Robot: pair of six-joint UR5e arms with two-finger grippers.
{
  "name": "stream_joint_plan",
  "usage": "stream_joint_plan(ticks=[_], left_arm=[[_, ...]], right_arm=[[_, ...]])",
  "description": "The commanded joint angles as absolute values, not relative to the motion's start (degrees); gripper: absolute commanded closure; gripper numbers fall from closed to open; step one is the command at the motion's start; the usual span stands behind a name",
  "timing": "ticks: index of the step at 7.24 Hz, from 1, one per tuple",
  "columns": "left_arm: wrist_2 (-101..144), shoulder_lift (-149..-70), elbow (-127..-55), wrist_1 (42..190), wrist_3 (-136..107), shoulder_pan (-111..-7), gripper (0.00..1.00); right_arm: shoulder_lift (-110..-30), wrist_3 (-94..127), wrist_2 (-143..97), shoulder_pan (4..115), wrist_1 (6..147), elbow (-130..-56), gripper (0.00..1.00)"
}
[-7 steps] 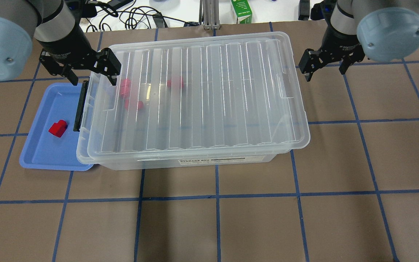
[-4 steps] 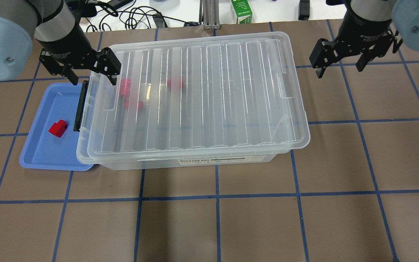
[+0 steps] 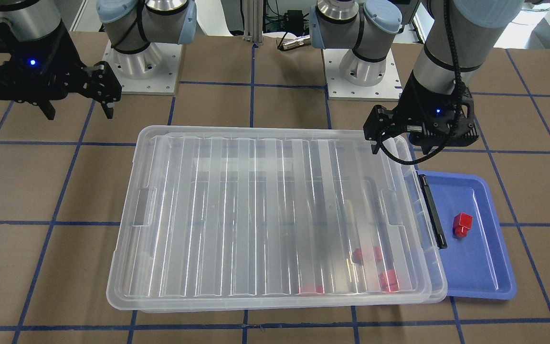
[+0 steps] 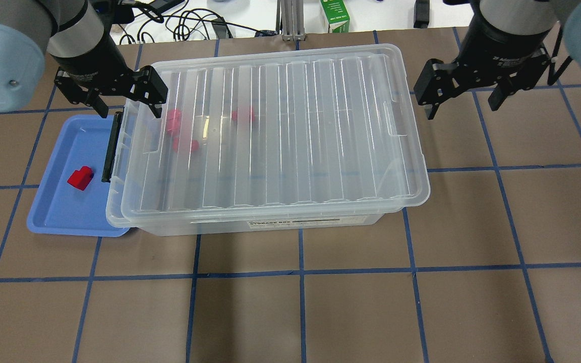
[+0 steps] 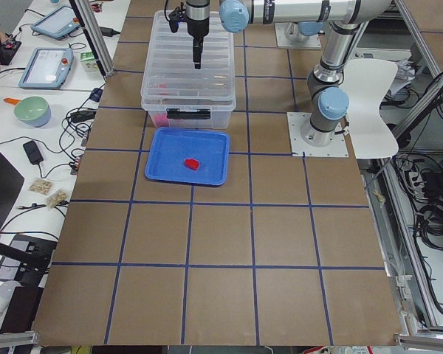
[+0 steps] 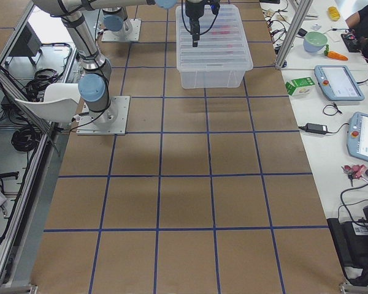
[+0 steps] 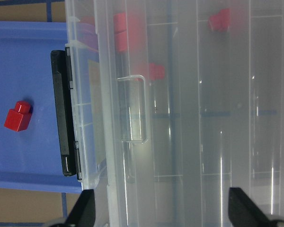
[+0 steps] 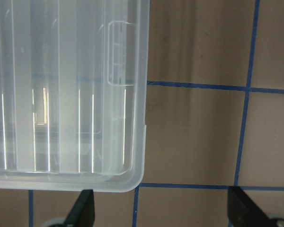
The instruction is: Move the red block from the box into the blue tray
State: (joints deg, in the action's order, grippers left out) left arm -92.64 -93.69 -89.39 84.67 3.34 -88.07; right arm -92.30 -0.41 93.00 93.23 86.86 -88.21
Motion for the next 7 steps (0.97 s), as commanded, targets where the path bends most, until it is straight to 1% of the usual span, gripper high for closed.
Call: stream_joint_plan(ticks=[1,2,4,7], left_arm=[[-92.6,-93.7,-89.4,84.6,3.3,-88.1,0.00],[-92.6,-93.7,-89.3,84.7,3.3,-88.0,0.00],[-92.6,-93.7,-89.3,84.7,3.3,-88.1,0.00],[-92.6,-93.6,-88.9,85.1,3.1,-88.2,0.00]], right_arm=[[-91.7,1.4,93.3,92.5,91.8,-88.6,0.00],[-92.1,1.2,92.9,92.0,93.0,-88.6,0.00],[-93.6,1.1,92.7,91.8,89.3,-88.7,0.00],[-93.9,1.1,92.6,90.3,88.6,-88.6,0.00]])
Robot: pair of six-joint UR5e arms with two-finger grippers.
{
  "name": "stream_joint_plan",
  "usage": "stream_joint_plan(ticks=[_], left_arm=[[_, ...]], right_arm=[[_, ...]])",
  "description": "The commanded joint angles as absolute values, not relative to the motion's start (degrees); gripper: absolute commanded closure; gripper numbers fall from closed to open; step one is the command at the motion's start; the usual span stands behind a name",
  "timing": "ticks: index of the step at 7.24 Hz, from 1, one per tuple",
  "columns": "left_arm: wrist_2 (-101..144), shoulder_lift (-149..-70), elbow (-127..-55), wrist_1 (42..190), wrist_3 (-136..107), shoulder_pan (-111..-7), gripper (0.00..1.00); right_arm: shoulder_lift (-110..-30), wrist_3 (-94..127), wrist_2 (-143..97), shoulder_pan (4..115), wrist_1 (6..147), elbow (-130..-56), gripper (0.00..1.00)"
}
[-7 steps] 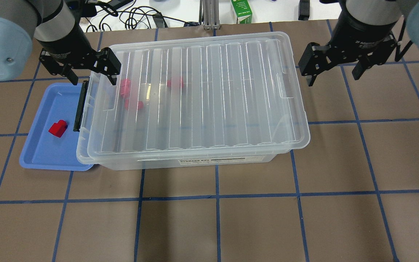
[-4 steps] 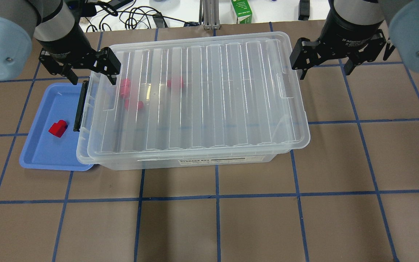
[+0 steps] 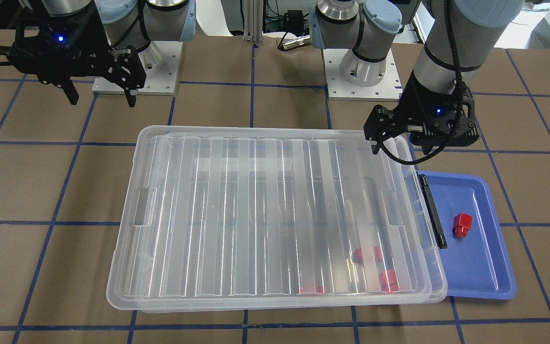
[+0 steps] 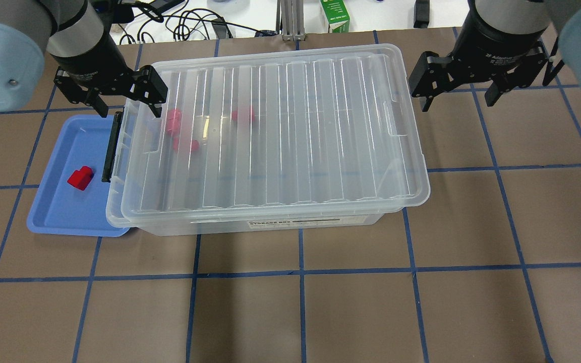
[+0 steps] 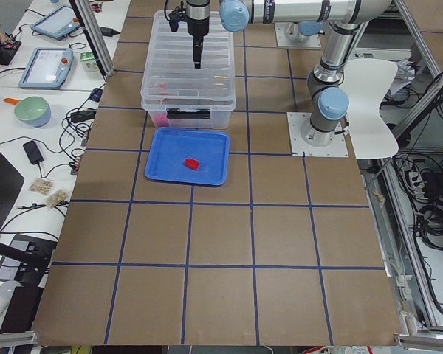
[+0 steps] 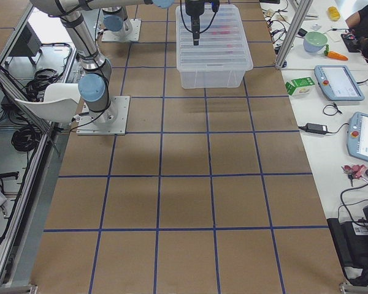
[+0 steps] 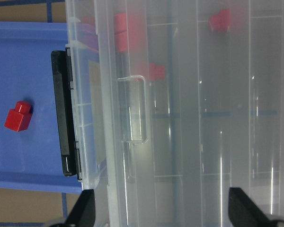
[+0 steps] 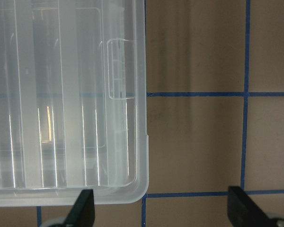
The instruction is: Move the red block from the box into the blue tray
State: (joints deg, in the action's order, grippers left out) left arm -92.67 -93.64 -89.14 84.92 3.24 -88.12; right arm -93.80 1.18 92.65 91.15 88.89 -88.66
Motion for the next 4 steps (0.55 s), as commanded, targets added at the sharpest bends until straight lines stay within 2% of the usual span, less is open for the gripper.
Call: stream_joint_plan(ticks=[1,4], left_arm=[[-92.8,-93.6,-88.9,85.2,3.1,-88.4,0.00],[-92.8,-93.2,-88.9,85.3,3.1,-88.4,0.00]], right_arm=[[-94.0,1.2,91.9,89.7,88.4,-88.6,0.00],[-94.6,1.4,91.4,89.6,88.3,-88.6,0.00]])
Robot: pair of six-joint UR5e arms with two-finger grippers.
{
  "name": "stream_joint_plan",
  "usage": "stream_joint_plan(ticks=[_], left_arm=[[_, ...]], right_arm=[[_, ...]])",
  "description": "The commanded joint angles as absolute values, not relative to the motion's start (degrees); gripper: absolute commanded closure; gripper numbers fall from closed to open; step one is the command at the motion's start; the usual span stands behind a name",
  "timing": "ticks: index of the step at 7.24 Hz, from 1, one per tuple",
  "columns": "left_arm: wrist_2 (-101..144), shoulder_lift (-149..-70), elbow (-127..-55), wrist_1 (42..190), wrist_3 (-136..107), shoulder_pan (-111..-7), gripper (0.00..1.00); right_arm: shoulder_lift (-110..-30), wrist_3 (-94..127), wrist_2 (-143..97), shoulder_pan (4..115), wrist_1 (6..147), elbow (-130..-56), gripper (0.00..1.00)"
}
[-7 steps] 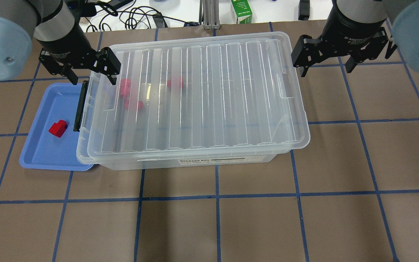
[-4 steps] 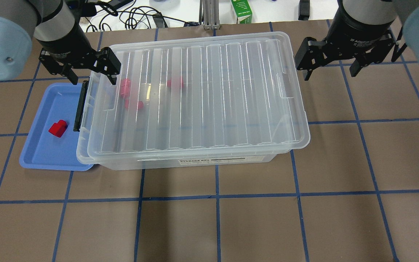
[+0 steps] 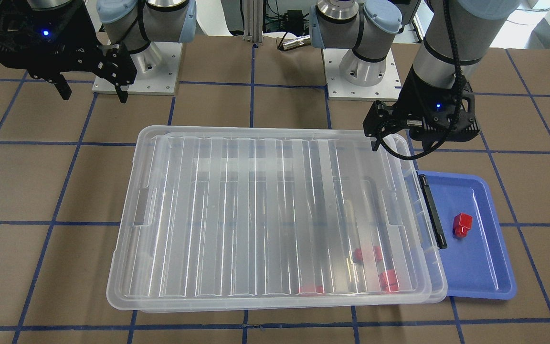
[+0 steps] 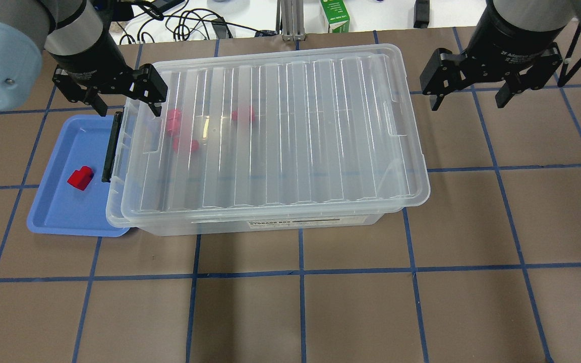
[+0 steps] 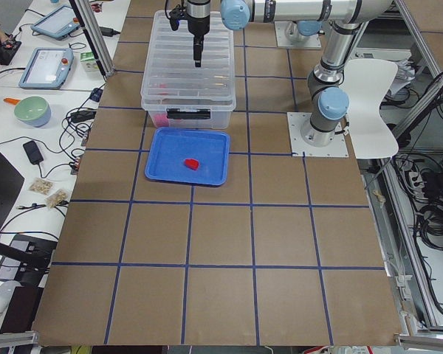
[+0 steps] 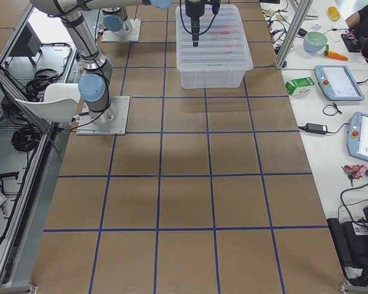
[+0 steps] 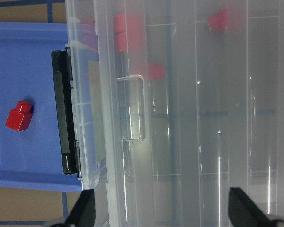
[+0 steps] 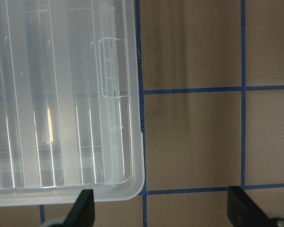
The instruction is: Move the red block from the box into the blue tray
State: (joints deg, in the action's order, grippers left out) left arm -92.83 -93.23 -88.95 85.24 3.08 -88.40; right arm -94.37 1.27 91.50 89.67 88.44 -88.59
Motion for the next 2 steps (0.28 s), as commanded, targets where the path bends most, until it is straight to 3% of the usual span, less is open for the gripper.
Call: stream_joint_plan(ticks=[1,2], left_arm=[[-92.8,-93.2,-88.9,85.3,3.1,-88.4,0.00],[-92.6,-93.3,-88.9,85.3,3.2,-88.4,0.00]], right_arm=[[-95.0,1.4,91.4,89.6,87.6,-88.6,0.00],[-95.6,1.4,90.9,89.6,87.3,-88.6,0.00]])
